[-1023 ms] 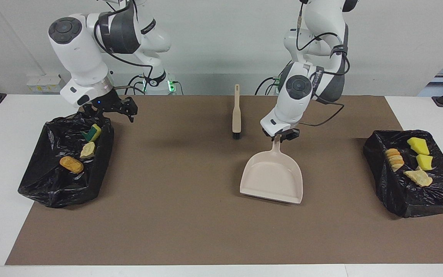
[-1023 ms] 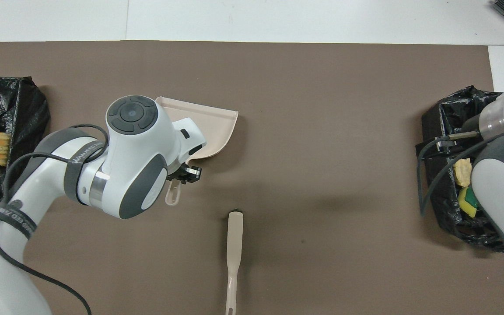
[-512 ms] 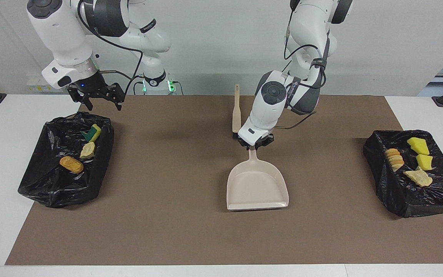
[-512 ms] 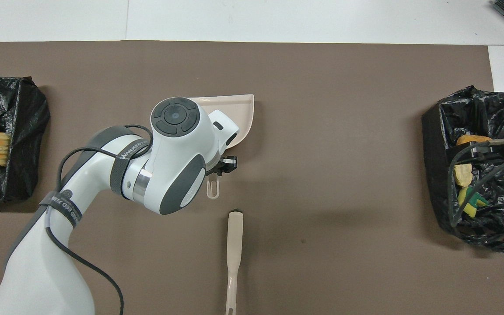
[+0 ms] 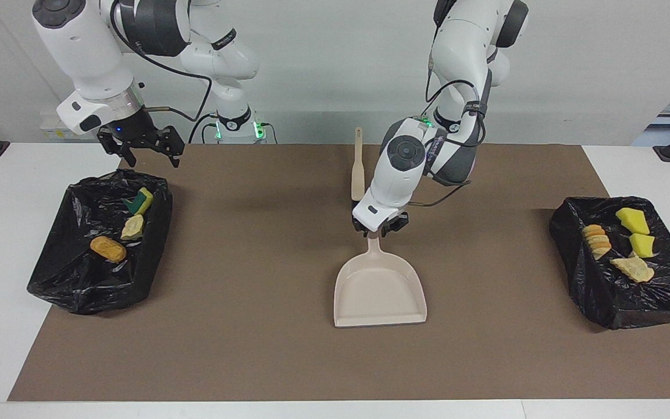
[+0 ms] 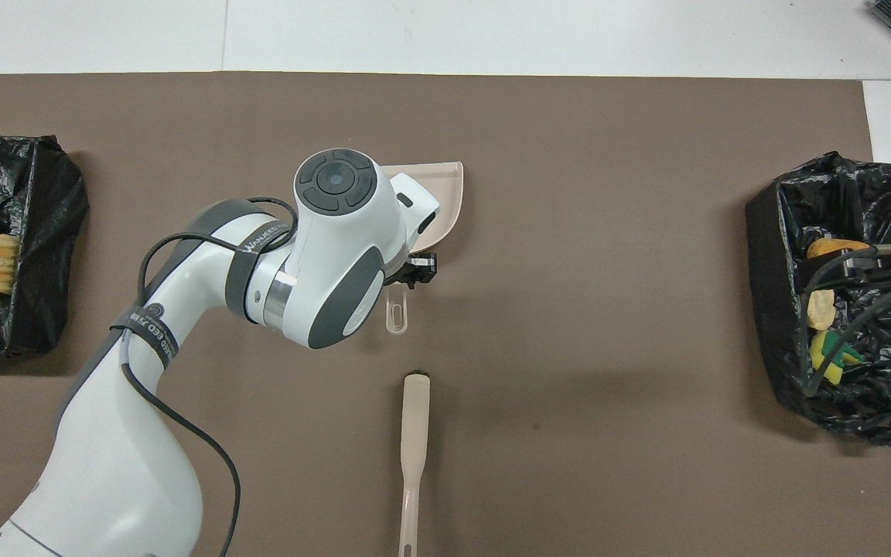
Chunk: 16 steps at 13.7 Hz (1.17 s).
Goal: Sweep and dump trash in bin
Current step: 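Lower the dustpan onto the mat and release it with the left gripper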
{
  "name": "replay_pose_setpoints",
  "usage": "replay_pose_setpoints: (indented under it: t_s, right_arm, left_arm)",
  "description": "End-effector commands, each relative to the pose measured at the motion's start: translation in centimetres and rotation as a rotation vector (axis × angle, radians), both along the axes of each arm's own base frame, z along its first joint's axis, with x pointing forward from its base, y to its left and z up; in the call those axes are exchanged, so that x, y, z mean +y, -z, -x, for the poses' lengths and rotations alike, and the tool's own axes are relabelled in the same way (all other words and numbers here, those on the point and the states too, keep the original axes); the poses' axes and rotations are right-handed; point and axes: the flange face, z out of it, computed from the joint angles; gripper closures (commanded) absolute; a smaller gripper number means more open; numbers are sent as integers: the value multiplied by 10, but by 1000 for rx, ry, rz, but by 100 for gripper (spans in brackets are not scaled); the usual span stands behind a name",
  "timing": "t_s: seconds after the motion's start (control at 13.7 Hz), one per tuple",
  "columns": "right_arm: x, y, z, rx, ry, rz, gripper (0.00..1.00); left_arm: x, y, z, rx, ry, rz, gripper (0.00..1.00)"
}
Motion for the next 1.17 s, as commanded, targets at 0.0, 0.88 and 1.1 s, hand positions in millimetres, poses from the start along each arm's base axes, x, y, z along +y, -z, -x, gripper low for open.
replay_pose_setpoints:
  t_s: [0.0,0.88,1.1]
  right_arm:
    - [-6,-6,3,-5,14,-20,0]
    - [-14,-70,16,-8,32,-14,0]
    - [-8,-59,10,-11,18,-14,0]
  left_arm:
    - [16,-25,2,-13,41,11,0]
    - [265,-126,-3,-60,194,22,0]
    - [303,-145,-5,-94,207,21,0]
